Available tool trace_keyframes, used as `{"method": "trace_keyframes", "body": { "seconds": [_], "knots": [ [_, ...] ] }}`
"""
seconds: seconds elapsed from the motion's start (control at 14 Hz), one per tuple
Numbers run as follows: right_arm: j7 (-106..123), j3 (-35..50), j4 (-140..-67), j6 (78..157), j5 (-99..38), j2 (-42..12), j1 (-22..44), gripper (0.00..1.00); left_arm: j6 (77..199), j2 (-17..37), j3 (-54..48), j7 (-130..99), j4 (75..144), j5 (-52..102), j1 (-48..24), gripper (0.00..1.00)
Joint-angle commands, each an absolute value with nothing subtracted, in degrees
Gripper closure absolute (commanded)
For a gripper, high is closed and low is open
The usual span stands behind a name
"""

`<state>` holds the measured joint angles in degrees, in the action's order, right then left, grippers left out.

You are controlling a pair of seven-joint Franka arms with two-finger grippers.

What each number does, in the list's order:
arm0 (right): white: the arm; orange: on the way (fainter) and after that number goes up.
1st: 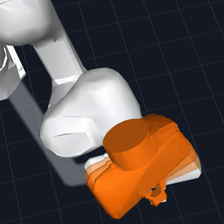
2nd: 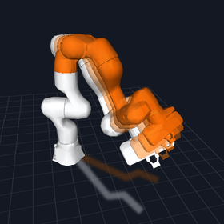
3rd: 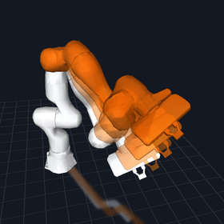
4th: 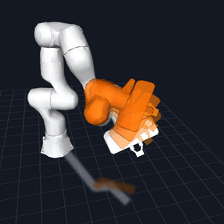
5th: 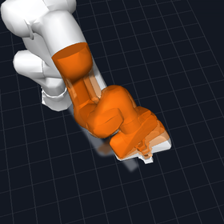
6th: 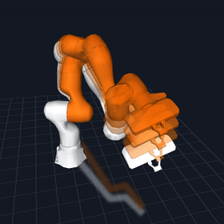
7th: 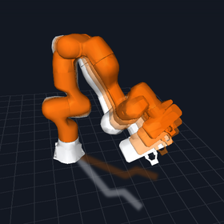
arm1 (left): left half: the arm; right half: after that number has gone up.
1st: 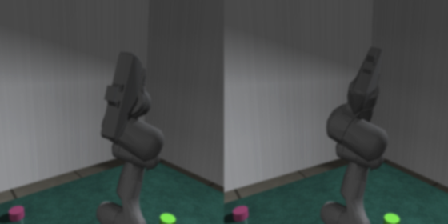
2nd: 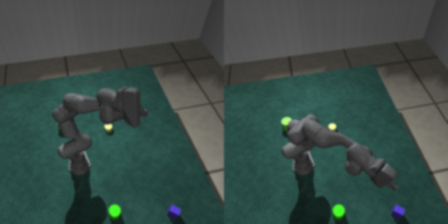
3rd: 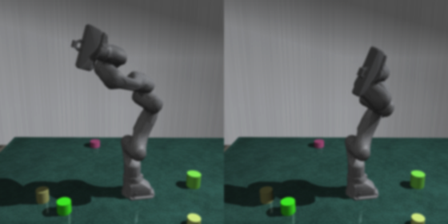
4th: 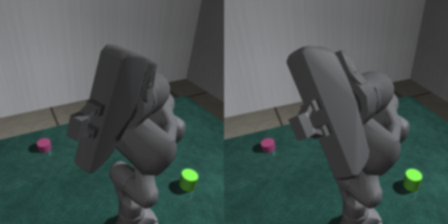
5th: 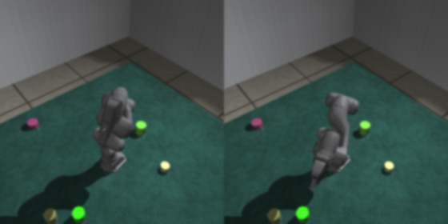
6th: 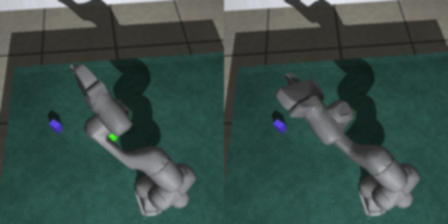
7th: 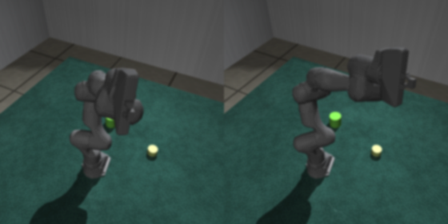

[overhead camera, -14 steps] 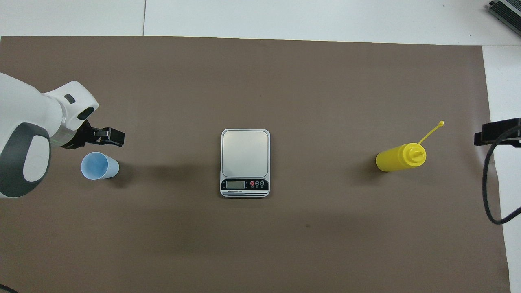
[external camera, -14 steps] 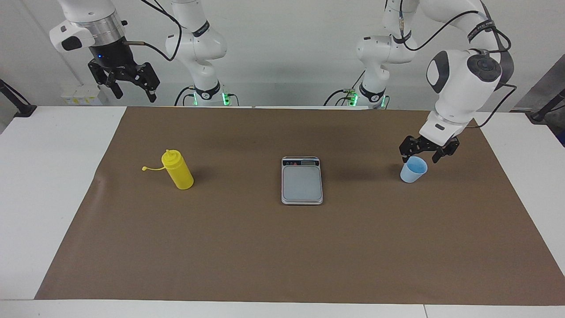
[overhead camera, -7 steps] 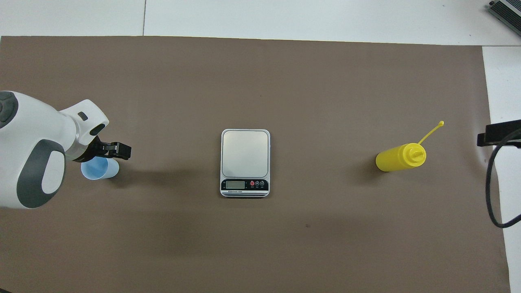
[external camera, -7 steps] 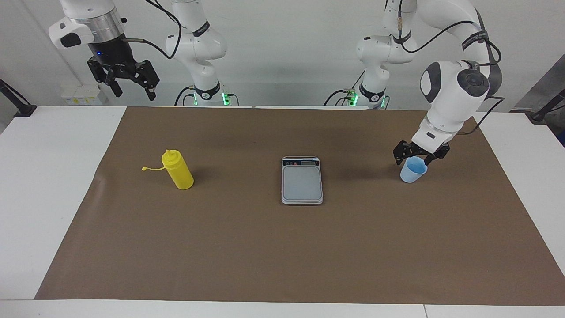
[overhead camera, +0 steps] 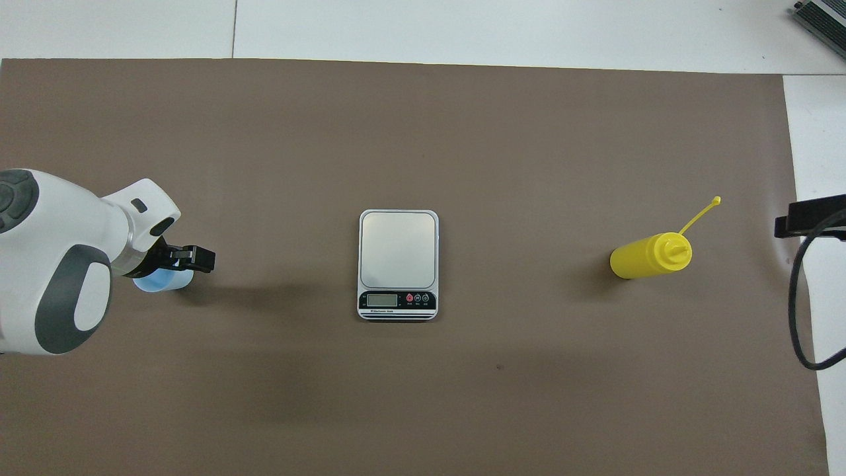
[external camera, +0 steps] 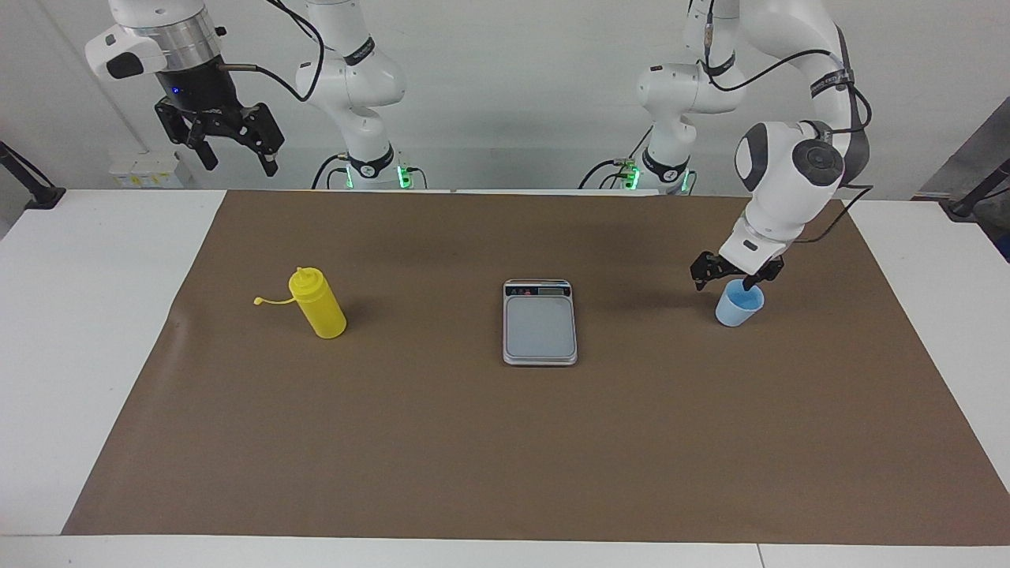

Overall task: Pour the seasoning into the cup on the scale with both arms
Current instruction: 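Lower the left gripper onto the light-blue cup and grasp it, then lift the blue cup with the left gripper toward the scale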

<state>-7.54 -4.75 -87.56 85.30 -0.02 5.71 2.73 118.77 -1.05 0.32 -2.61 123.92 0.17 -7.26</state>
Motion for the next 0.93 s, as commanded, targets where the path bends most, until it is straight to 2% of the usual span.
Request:
{"method": "trace_keyframes", "body": {
  "seconds": [0.0, 0.86],
  "knots": [
    [-7.56, -4.66, -88.51, 84.9, -1.14, 6.68, 2.46, 0.0, 121.55, -3.6, 0.88, -1.5, 128.14, 1.23, -7.74, 0.0],
    [-7.47, -4.66, -88.51, 84.99, -1.14, 6.68, 2.46, 0.0, 128.85, -5.01, 0.88, 1.93, 135.18, 1.23, -7.21, 0.0]
  ]
}}
